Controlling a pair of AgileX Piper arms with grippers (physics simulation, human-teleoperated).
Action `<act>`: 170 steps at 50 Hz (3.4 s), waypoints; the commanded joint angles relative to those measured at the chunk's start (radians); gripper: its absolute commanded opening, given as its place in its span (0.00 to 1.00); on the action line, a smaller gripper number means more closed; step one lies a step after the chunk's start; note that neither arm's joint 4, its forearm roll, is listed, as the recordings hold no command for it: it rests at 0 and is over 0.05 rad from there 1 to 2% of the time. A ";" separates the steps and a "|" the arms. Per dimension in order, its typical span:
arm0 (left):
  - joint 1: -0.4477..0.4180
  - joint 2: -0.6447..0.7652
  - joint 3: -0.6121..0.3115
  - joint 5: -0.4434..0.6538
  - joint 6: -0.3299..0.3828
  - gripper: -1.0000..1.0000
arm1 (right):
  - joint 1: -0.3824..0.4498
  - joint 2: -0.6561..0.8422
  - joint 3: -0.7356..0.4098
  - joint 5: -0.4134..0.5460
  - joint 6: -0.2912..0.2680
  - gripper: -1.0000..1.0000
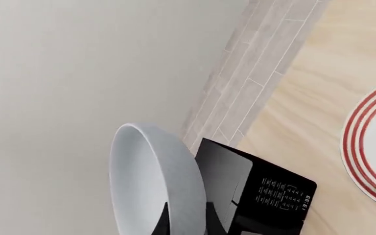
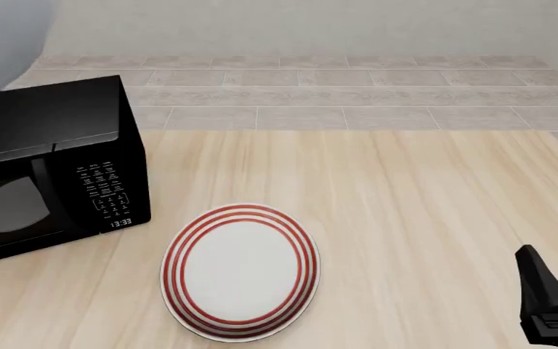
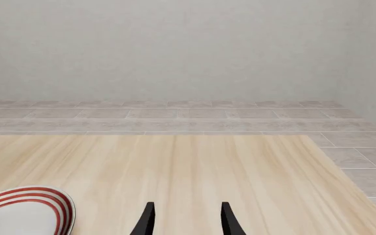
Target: Pick up the white bowl and put it on the plate.
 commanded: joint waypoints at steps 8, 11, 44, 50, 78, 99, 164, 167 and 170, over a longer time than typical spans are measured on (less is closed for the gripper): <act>-0.168 0.003 0.015 -0.114 -0.003 0.00 | -0.001 0.000 0.001 -0.001 -0.001 1.00; -0.195 0.005 0.015 -0.114 -0.004 0.00 | 0.000 0.000 0.001 -0.001 0.000 1.00; -0.388 0.076 0.108 -0.252 -0.053 0.00 | 0.000 0.000 0.001 -0.001 0.000 1.00; -0.413 0.089 0.127 -0.266 -0.079 0.00 | 0.000 0.000 0.001 -0.001 -0.001 1.00; -0.509 0.152 0.309 -0.417 -0.056 0.00 | 0.000 0.000 0.001 -0.001 0.000 1.00; -0.547 0.158 0.411 -0.471 -0.049 0.00 | -0.001 0.000 0.001 -0.001 -0.001 1.00; -0.571 0.232 0.648 -0.677 -0.009 0.00 | 0.000 0.000 0.001 -0.001 0.000 1.00; -0.572 0.243 0.654 -0.685 -0.007 0.00 | -0.001 0.000 0.001 -0.001 0.000 1.00; -0.578 0.253 0.660 -0.696 -0.004 0.00 | -0.001 0.000 0.001 -0.001 0.000 1.00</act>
